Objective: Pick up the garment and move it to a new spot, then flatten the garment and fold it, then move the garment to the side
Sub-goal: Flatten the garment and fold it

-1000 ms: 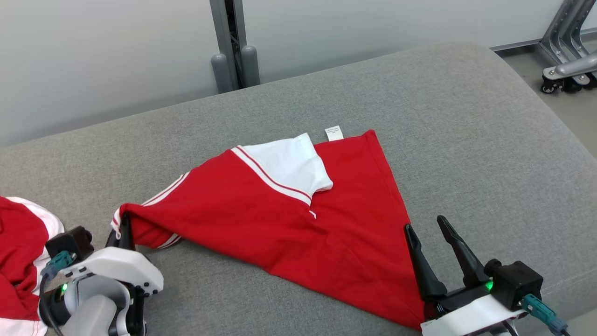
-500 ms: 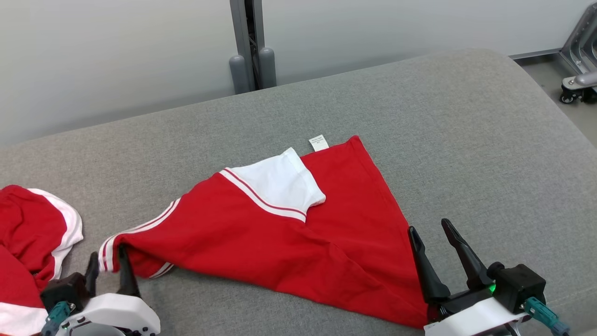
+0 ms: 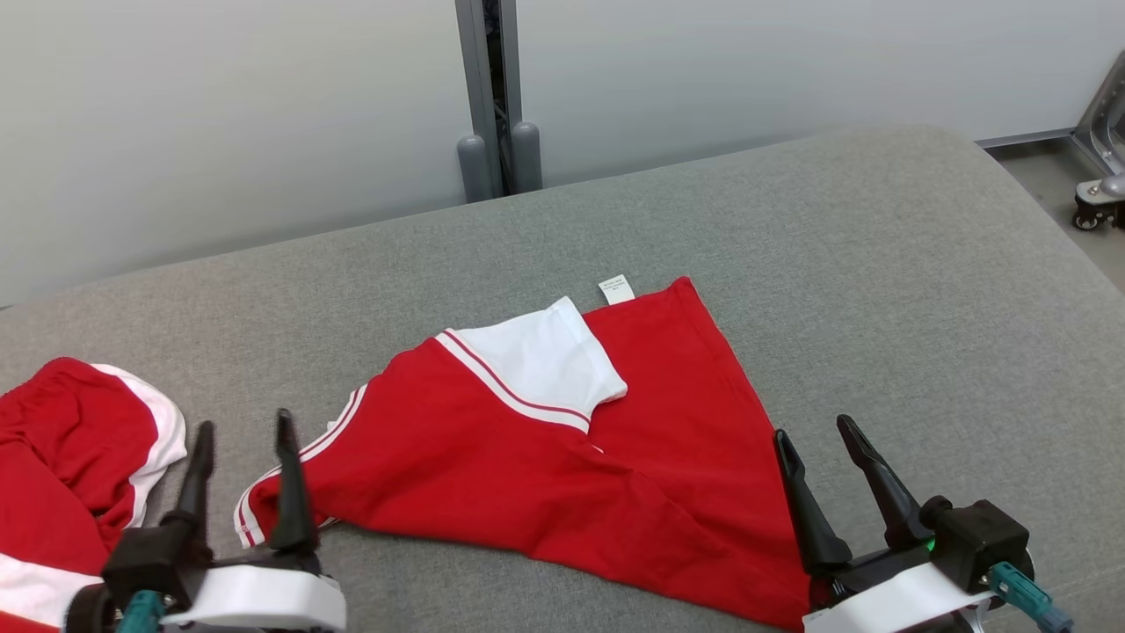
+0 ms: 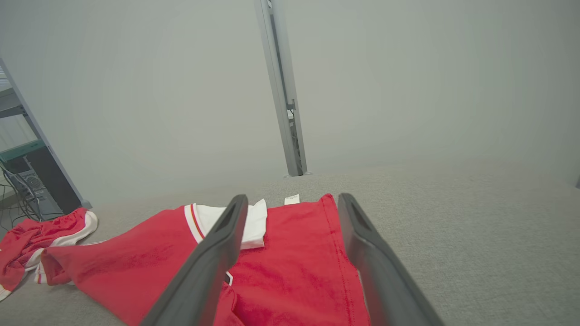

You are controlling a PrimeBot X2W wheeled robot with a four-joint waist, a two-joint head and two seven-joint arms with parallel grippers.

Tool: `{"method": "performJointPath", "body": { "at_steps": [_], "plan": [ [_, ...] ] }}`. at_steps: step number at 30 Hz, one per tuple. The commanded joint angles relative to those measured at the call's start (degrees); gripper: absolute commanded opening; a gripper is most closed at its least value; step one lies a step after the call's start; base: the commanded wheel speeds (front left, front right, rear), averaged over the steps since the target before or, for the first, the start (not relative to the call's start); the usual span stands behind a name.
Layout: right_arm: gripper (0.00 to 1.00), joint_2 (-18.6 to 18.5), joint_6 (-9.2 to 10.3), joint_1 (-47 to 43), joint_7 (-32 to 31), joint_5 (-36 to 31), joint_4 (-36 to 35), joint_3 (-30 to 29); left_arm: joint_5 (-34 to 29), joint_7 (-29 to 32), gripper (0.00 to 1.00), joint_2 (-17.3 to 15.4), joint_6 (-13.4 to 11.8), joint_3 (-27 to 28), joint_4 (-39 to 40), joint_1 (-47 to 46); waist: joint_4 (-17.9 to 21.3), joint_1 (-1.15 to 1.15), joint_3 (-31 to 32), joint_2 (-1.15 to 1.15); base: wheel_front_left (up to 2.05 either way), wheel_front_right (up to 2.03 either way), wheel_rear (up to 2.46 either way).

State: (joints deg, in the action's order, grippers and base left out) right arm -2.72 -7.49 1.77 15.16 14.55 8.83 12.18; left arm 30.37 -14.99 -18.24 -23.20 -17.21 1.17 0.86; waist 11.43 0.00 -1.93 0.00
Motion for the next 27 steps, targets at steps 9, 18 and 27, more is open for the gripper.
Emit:
{"method": "performJointPath", "body": {
  "at_steps": [9, 18, 27],
  "plan": [
    [1.0, -0.3, -0.01, -1.2, 0.1, -0.1, 0.6, 0.8, -5.1, -0.2, 1.0, 3.2, 5.0, -4.0, -1.0, 2.6, -0.1, 0.0, 1.8, 0.0, 0.0, 0.0, 0.0],
    [1.0, -0.3, -0.01, -2.1, 0.1, -0.5, 1.3, 0.9, -7.9, -0.2, 1.0, 5.9, 7.1, -6.6, -5.5, 2.4, 0.2, 0.0, 2.6, 0.0, 0.0, 0.0, 0.0],
    [1.0, -0.3, -0.01, -1.7, 0.1, -0.2, 2.2, 1.2, -8.9, -0.2, 1.0, 7.1, 8.1, -5.7, -7.5, 1.0, 0.7, 0.0, 2.6, 0.0, 0.0, 0.0, 0.0]
  ]
}}
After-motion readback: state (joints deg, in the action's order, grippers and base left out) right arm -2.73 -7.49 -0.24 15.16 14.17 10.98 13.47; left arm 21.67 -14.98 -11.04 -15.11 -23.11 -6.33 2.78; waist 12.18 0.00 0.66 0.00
